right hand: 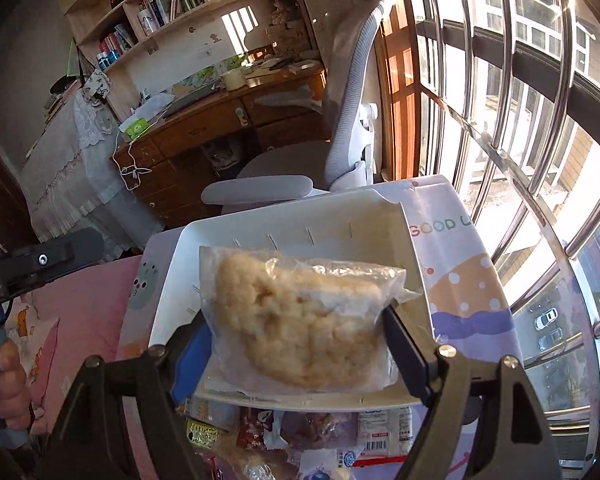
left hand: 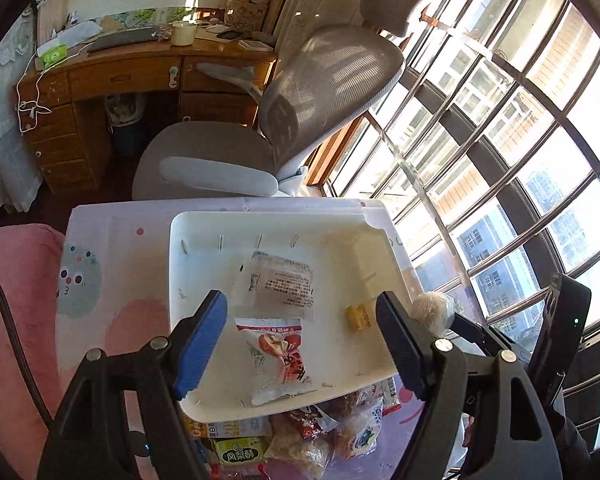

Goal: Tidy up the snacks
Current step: 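Lift both bags over the white basket and open both grippers to release them, then withdraw both grippers from the basket toward the remaining snacks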

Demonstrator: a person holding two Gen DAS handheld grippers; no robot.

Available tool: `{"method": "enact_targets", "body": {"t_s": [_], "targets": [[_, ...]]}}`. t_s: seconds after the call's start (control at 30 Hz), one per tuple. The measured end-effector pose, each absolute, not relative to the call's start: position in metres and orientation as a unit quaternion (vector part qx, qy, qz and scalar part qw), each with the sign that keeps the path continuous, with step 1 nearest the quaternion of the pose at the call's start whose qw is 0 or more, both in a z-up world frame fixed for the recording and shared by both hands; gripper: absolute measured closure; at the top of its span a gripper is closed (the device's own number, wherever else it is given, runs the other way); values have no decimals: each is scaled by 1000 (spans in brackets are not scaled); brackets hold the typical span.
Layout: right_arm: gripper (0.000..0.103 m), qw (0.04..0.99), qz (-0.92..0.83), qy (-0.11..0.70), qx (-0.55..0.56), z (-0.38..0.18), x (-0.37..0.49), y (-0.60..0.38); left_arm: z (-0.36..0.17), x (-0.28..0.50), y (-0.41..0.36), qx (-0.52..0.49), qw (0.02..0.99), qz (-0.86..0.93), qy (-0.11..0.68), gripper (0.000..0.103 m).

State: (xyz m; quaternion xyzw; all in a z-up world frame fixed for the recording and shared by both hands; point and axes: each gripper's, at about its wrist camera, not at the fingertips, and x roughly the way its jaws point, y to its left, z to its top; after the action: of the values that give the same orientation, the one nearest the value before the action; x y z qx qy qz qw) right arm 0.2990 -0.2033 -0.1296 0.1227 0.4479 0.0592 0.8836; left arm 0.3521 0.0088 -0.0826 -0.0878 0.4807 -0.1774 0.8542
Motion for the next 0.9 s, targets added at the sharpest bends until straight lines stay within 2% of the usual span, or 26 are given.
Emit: {"method": "enact_targets", "body": {"t_s": [0.27, 0.9], "targets": [[15, 878, 45, 456, 139, -135, 299, -209, -89, 348, 20, -96, 847, -170, 494, 27], [15, 893, -14, 425, 148, -107, 210, -204, -81, 264, 57, -108, 836, -192, 502, 24]]}}
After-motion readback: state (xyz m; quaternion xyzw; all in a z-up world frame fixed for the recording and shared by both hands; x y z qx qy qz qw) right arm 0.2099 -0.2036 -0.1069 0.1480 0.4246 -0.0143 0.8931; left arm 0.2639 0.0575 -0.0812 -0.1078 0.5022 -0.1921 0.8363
